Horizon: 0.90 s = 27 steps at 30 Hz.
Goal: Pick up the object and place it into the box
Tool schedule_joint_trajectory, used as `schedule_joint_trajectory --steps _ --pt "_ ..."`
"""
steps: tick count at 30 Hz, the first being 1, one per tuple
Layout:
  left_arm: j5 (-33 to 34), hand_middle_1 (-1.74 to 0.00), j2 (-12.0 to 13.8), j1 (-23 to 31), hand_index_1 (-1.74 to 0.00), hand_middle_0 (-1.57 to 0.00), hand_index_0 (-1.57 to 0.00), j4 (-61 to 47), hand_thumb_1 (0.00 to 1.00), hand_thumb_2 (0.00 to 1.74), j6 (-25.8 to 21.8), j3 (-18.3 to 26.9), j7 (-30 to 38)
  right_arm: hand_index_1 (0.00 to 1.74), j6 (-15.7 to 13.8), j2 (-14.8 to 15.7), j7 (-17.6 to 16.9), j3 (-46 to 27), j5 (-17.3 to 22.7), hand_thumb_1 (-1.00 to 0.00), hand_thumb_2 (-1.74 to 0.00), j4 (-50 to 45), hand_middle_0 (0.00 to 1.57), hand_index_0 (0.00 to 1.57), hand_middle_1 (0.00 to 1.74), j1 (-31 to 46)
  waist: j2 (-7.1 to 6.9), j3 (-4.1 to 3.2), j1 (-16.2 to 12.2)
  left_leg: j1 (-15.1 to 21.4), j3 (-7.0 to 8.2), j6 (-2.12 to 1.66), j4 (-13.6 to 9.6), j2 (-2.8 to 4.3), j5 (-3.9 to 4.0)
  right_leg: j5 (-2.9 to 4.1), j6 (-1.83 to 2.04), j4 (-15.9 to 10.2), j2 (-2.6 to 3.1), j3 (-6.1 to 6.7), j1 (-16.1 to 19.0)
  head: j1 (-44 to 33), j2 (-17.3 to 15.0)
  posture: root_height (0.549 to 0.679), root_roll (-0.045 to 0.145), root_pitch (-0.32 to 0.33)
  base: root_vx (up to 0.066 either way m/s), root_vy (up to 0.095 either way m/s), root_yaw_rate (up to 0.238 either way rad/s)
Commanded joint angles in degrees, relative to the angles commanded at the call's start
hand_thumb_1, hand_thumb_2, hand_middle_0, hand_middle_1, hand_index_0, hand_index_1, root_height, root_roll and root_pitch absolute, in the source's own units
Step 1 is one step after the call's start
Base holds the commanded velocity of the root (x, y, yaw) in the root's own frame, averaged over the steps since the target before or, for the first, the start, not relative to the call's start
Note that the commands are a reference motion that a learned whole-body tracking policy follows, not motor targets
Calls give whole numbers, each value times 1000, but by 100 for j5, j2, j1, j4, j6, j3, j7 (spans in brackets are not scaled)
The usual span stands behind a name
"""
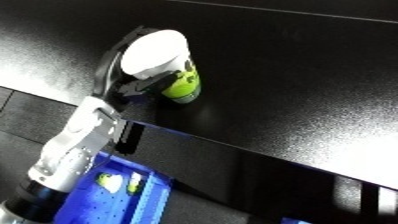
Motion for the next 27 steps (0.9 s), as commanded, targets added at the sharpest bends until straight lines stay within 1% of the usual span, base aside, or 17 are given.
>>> schedule_joint_trajectory --steps 4,7,9,11,13,16,19,21,24,27 --pt "265 -1740 68 608 -1740 -1570 -1570 -507 1000 1740 -714 688 238 0 -122 8 -33 -154 87 0 0 -81 0 0 0 215 51 0 183 -9 -73 -2 -4 -77 7 -38 -42 24 -20 -29 19 -22 17 621 47 -37 -33 -30 141" --pt "374 -1740 181 1011 -1740 -1570 -1570 -441 1000 1740 -1230 1307 564 0 -199 20 -25 -275 104 0 0 -103 0 0 0 353 87 0 292 1 -117 -4 -46 -114 39 -69 -68 48 -27 -55 28 22 29 622 49 -37 -41 -24 118" --pt "248 -1740 248 1247 -1740 -1570 -1570 -186 1000 1740 -1572 1717 755 0 -238 15 -13 -335 110 0 0 -96 0 0 0 407 112 0 330 8 -131 -14 -80 -123 67 -86 -81 54 -33 -69 35 18 60 623 51 -36 -42 -6 90" --pt "-16 -1740 259 1501 -1740 -1570 -1570 189 1000 1740 -1860 2074 875 0 -255 -1 -11 -379 122 0 0 -91 0 0 0 430 138 0 344 8 -142 -25 -104 -135 90 -100 -92 53 -38 -79 38 -11 108 623 53 -35 -38 3 82" --pt "-283 -1740 235 1772 -1740 -1570 -1570 661 1000 1740 -2134 2353 913 0 -252 -10 -23 -407 138 0 0 -91 0 0 0 436 164 0 351 12 -155 -31 -123 -151 108 -116 -103 44 -44 -87 51 -58 136 623 55 -34 -28 5 77" --pt "-621 -1740 267 2169 -1740 -1570 -1570 1404 1000 1740 -2536 2686 928 0 -251 -11 -46 -420 142 0 0 -98 0 0 0 445 200 0 367 16 -160 -34 -142 -166 126 -159 -133 40 -50 -93 75 -225 145 623 57 -34 -29 13 45" --pt "-843 -1740 374 2523 -1740 -1570 -1570 2048 1000 1740 -2796 2910 979 0 -250 -14 -82 -389 148 0 0 -116 0 0 0 439 228 0 379 6 -157 -39 -144 -170 142 -216 -168 60 -43 -86 90 -447 145 623 58 -35 -28 38 9" --pt "-976 -1740 435 2704 -1740 -1570 -1570 2443 1000 1740 -2853 3002 969 0 -233 -19 -117 -361 153 0 0 -130 0 0 0 422 238 0 381 0 -154 -38 -142 -173 151 -253 -188 72 -36 -80 105 -687 113 623 60 -36 -20 51 22" --pt "-1155 -1740 514 2877 -1740 -1570 -1570 3026 1000 1740 -2804 3085 889 0 -196 -36 -156 -329 150 0 0 -140 0 0 0 386 238 0 380 -12 -146 -30 -132 -174 158 -300 -212 79 -25 -81 135 -1149 5 622 62 -39 -21 49 43" --pt "-1197 -1740 591 2919 -1740 -1570 -1570 3520 1000 1740 -2644 3115 826 0 -178 -44 -170 -297 147 0 0 -148 0 0 0 366 215 0 378 -24 -137 -25 -127 -165 172 -333 -224 70 -17 -98 173 -1534 -90 621 63 -41 -19 35 44"
